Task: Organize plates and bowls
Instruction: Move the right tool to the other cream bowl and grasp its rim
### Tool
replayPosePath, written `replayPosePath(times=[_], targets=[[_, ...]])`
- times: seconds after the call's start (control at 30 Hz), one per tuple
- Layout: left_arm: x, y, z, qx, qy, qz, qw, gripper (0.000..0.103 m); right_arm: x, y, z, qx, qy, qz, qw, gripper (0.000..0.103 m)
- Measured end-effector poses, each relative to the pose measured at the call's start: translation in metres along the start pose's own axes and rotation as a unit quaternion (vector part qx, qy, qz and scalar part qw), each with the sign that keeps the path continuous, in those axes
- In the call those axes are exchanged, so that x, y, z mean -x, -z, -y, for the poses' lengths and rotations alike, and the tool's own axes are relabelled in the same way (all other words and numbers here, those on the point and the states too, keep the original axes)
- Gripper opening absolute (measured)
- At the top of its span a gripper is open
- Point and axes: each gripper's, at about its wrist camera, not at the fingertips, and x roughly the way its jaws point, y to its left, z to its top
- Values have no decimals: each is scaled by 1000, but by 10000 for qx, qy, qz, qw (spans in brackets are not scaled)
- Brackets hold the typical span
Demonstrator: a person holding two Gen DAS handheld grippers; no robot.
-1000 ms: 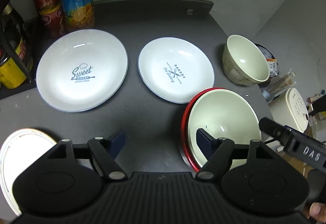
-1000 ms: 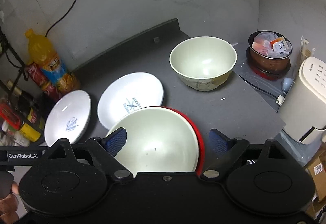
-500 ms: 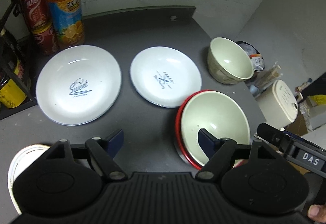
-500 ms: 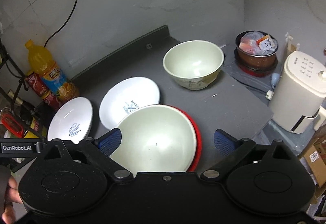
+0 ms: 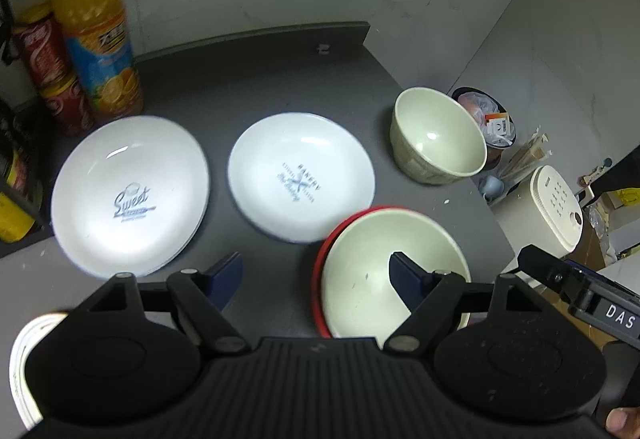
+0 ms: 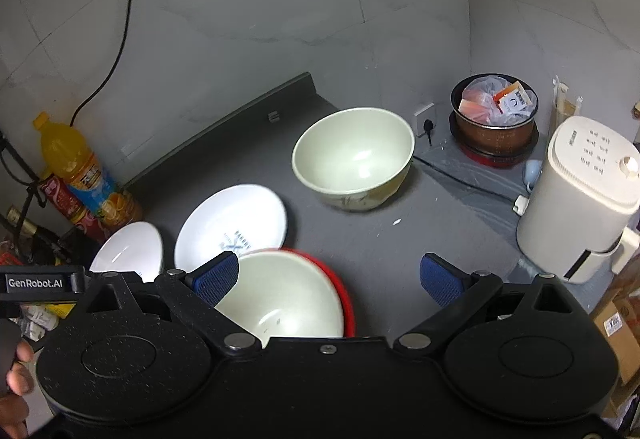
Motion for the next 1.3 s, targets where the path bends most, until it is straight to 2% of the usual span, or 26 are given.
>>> replayPosePath(times=[0.27,0.5,0.7,0.9,1.07,1.3], targets=[[-19,-38,35,-2,-98,110,9999,79,-27,-32,32,-21,-44,-64,10000,98],[-47,-73,56,280,-115,146,9994,79,-54,-61,63,-43,-285,-92,9995,97],[-80,-96,72,436,-163,146,9988,79,-89,-81,75,-51,-420,-374,9984,85],[-118,-115,80,666,-237,-71,9975,77,-126,-93,82,-70,-498,-742,9960,71],[-145,-123,85,803,-315,-236,9960,75,-146,-96,87,-26,-563,-1007,9933,69],[-170,-129,99,802,-401,-403,9952,70,-172,-99,98,-127,-595,-1338,9891,61]])
